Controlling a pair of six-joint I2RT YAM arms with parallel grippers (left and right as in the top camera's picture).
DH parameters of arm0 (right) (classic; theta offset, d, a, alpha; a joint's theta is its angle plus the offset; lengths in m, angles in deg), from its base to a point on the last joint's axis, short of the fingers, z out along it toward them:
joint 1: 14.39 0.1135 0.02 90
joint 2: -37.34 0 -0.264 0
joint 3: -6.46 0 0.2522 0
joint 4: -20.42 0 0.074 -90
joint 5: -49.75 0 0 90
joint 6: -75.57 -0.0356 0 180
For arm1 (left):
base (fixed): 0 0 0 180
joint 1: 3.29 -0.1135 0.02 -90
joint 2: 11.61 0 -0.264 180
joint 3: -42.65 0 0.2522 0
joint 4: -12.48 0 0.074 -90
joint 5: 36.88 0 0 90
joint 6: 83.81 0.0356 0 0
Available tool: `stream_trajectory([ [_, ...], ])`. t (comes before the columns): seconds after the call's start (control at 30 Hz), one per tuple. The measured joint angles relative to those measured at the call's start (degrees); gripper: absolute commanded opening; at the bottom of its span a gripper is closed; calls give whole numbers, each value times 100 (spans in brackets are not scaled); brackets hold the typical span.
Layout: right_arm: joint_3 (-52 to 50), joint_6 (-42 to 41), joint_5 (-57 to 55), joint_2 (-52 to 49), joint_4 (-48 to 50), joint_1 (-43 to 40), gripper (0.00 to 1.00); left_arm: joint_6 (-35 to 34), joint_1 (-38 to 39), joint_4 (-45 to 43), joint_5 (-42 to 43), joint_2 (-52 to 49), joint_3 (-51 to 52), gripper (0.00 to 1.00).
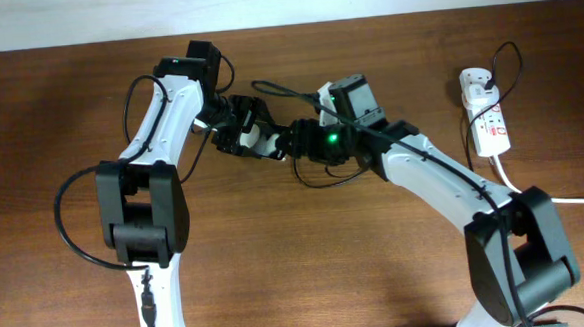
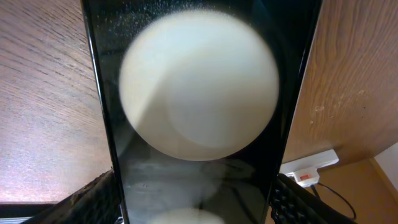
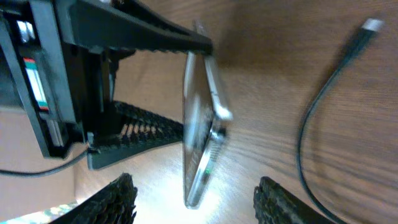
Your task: Plug charger to phone and switch on socket
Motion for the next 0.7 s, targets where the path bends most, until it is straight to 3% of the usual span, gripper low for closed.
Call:
stream_trajectory([
  [0.17,2,-358,-444,-313,474,245,47,0,0,-2,-7,0,0,5],
  [0.6,2,-680,-688,-664,1325,435,38,-2,0,-2,-7,0,0,5],
  [0.7,2,-715,-691,-684,1329,435,28,0,0,-2,-7,0,0,5],
])
